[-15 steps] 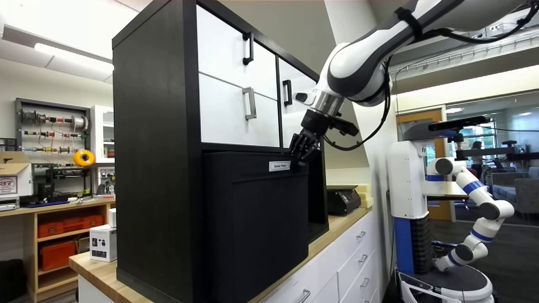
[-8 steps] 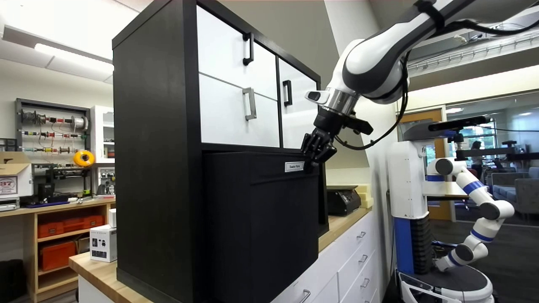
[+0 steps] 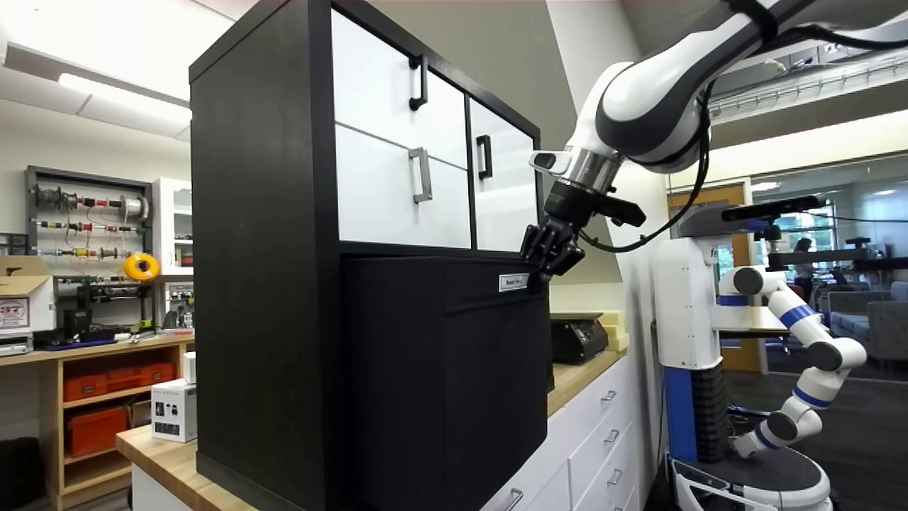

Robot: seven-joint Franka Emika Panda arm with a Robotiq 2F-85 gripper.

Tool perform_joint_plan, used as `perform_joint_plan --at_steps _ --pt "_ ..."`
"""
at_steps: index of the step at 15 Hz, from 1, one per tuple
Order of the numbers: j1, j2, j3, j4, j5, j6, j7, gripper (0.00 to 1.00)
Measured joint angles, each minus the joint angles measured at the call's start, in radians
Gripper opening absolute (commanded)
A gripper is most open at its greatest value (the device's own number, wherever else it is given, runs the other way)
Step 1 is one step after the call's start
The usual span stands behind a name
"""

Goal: Open black lower drawer of the cabinet

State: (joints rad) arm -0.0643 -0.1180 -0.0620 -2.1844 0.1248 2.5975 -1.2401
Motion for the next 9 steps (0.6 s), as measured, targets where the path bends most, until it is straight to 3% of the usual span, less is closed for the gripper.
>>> perform_joint_plan --at_steps 9 --pt "0.004 -0.056 -0.005 -0.062 -0.01 0.0 0.0 0.05"
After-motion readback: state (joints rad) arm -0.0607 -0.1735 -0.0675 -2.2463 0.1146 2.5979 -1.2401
